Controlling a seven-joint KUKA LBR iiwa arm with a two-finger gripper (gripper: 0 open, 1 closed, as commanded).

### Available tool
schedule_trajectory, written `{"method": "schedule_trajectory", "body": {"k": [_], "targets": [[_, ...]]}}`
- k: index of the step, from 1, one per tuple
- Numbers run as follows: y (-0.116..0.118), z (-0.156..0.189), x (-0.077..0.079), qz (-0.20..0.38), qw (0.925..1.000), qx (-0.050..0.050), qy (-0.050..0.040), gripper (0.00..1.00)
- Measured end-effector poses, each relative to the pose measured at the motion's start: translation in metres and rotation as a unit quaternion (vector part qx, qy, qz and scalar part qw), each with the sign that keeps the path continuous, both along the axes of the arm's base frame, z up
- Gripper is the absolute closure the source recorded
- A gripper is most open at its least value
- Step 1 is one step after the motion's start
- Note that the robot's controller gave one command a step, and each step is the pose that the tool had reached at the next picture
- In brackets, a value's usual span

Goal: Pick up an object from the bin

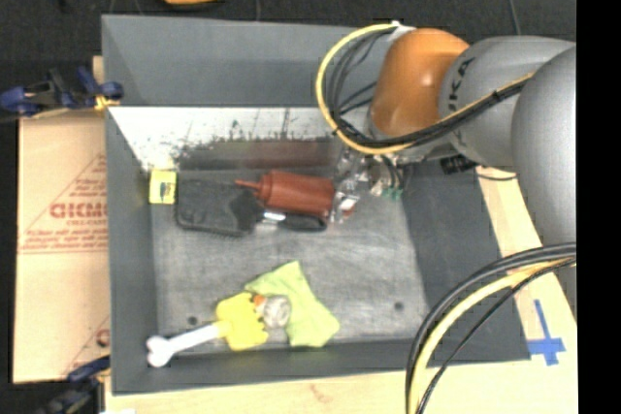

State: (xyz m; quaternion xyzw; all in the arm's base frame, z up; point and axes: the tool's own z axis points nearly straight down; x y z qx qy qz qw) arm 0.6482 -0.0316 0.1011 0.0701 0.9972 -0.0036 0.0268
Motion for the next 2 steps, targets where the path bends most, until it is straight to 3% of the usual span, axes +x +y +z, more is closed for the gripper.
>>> {"method": "schedule_trajectory", "body": {"k": [1,2], "targets": [[0.0,0.0,0.0,0.0,1.0,0.0,0.0001,1.0],[0.004,-0.013,-0.009,0.002,0.9999,0.003,0.0148,0.0]]}}
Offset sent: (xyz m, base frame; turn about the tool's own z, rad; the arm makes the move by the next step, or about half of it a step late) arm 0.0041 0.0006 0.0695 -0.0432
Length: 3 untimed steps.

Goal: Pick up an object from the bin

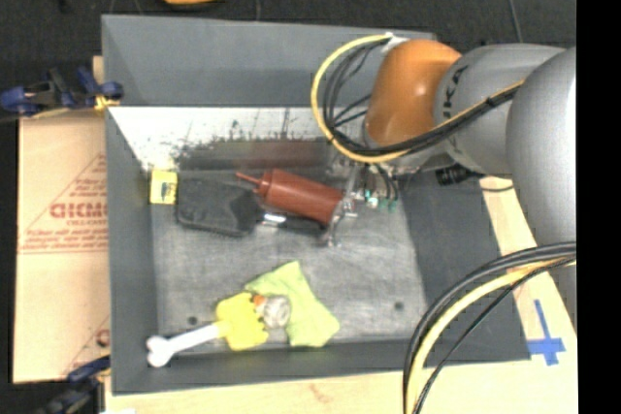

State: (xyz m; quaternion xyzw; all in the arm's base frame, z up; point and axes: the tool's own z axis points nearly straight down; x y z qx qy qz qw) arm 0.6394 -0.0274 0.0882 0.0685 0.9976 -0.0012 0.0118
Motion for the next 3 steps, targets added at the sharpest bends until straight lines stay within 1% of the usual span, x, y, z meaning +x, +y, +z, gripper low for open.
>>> {"method": "schedule_trajectory", "body": {"k": [1,2,3], "targets": [[0.001,-0.007,-0.005,0.0,1.0,0.001,0.0081,0.0],[0.011,-0.014,-0.004,-0.093,0.9956,0.002,0.0086,1.0],[0.011,-0.014,-0.003,-0.093,0.9956,0.002,0.0085,1.0]]}}
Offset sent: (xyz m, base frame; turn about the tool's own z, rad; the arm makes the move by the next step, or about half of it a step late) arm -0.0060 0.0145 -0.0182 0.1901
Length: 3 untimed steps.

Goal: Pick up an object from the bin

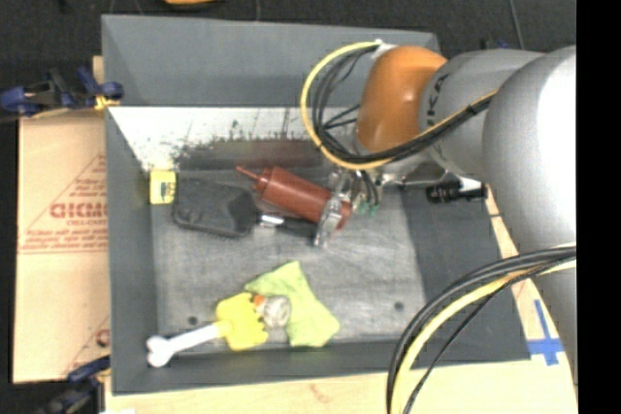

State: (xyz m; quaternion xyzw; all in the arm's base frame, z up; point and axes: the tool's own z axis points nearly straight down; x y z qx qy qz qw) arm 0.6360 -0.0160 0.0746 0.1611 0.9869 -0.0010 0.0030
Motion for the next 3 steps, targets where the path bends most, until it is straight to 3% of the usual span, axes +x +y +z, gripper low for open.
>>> {"method": "schedule_trajectory", "body": {"k": [1,2,3], "targets": [[-0.002,0.05,-0.008,-0.002,1.0,0.001,0.004,1.0],[-0.013,0.118,-0.001,0.019,0.9998,0.0,0.0019,1.0],[-0.01,0.131,-0.002,0.018,0.9998,0.0,-0.0021,1.0]]}}
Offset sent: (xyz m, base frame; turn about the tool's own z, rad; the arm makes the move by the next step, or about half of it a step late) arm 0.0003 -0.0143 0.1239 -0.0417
